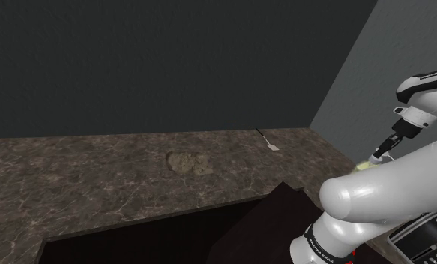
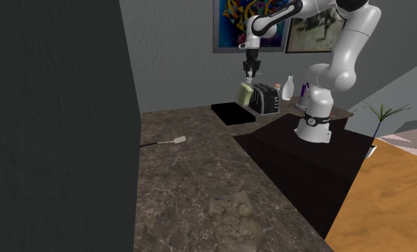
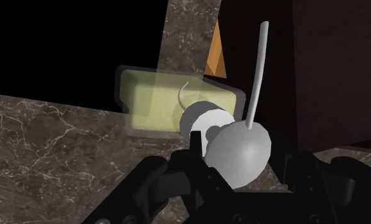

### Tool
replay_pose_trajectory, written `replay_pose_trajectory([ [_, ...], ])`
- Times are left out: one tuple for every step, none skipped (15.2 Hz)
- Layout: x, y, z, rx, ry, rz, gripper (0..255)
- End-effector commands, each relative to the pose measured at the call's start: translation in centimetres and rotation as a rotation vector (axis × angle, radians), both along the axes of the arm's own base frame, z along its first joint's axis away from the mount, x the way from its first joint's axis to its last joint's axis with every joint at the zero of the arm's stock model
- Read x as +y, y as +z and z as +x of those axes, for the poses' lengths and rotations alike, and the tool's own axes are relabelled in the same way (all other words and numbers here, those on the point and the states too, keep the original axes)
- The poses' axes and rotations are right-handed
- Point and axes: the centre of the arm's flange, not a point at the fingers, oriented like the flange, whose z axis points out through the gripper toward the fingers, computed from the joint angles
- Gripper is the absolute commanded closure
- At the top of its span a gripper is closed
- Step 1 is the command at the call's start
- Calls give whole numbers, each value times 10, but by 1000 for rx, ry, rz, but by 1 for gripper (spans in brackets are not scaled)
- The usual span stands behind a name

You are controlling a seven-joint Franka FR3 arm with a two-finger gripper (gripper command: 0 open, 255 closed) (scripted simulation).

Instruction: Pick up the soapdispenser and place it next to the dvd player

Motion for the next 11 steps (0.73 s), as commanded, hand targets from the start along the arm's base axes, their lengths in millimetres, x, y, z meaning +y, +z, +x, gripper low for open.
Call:
replay_pose_trajectory([
  [0, -11, 0, 0, 0, -1, 255],
  [0, -16, 0, 0, 0, -1, 255],
  [0, -21, 0, 0, 0, -1, 255],
  [0, -27, 0, 0, 0, -1, 255],
  [0, -32, 0, 0, 0, -1, 255],
  [0, -37, 0, 0, 0, -1, 255],
  [0, -42, 0, 0, 0, -1, 255],
  [0, -48, 0, 0, 0, -1, 255],
  [0, -53, 0, 0, 0, -1, 255],
  [0, -58, 0, 0, 0, -1, 255],
  [0, -64, 0, 0, 0, -1, 255],
])
